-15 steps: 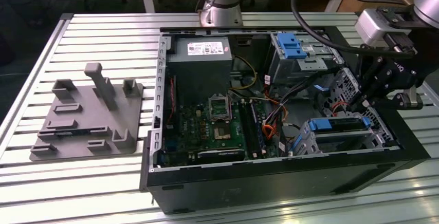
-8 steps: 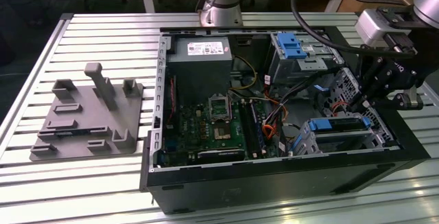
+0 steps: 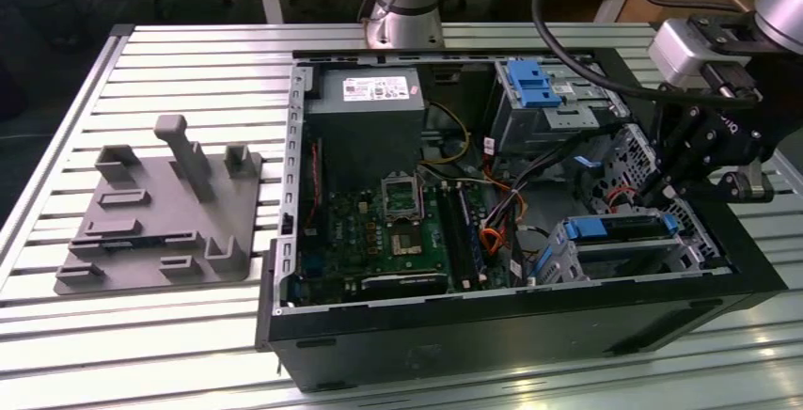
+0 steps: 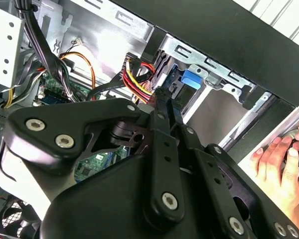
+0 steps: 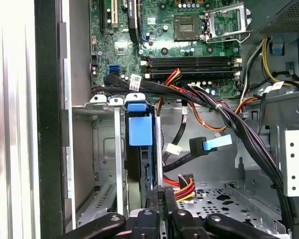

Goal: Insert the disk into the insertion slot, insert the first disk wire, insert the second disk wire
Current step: 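Insert the first disk wire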

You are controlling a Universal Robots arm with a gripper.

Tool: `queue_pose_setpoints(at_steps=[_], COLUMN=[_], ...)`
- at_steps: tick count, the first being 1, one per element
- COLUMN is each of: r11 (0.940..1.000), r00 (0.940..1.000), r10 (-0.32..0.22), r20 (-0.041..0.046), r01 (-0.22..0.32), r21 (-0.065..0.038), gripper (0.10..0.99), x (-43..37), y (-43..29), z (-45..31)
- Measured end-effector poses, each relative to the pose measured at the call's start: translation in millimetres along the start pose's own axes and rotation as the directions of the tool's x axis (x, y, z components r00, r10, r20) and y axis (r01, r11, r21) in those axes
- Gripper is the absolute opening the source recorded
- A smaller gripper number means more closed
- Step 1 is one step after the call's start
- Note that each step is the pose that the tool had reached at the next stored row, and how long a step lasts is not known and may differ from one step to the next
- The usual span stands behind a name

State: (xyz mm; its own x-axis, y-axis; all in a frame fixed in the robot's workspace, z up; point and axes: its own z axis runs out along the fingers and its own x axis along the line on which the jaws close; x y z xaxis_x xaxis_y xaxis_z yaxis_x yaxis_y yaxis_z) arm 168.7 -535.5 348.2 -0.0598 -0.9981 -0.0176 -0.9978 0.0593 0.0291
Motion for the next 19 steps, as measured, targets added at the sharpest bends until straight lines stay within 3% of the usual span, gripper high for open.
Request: queue_pose_setpoints(at_steps=[19], r11=[0.9998], r00=[0.9998], r10=[-0.020], r20=[-0.0009], r01=[0.020], r21=[0.000], gripper=[0.165], x=[3.3], y=[-0.3], z=[1.8])
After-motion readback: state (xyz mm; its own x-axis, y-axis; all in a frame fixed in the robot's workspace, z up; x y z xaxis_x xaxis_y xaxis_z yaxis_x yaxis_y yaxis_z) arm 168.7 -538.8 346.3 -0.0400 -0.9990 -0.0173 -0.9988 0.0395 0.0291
